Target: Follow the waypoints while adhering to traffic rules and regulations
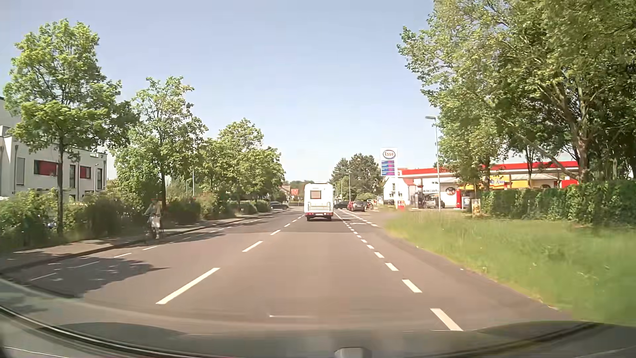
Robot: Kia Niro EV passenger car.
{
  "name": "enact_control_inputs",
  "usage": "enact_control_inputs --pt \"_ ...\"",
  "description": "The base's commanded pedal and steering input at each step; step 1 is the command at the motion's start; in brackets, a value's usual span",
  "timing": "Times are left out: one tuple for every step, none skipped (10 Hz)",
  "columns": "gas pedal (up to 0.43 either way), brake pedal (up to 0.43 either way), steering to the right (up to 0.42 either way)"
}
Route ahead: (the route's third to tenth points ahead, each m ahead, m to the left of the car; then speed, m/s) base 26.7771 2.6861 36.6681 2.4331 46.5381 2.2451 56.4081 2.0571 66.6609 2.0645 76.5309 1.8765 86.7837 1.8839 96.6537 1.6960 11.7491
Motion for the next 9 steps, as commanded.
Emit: enact_control_inputs --pt "0.067 0.0 -0.003" --pt "0.067 0.0 -0.003" --pt "0.067 0.0 -0.003" --pt "0.067 0.0 -0.003" --pt "0.067 0.0 -0.002" --pt "0.067 0.0 -0.003" --pt "0.067 0.0 -0.002" --pt "0.067 0.0 -0.002" --pt "0.067 0.0 -0.002"
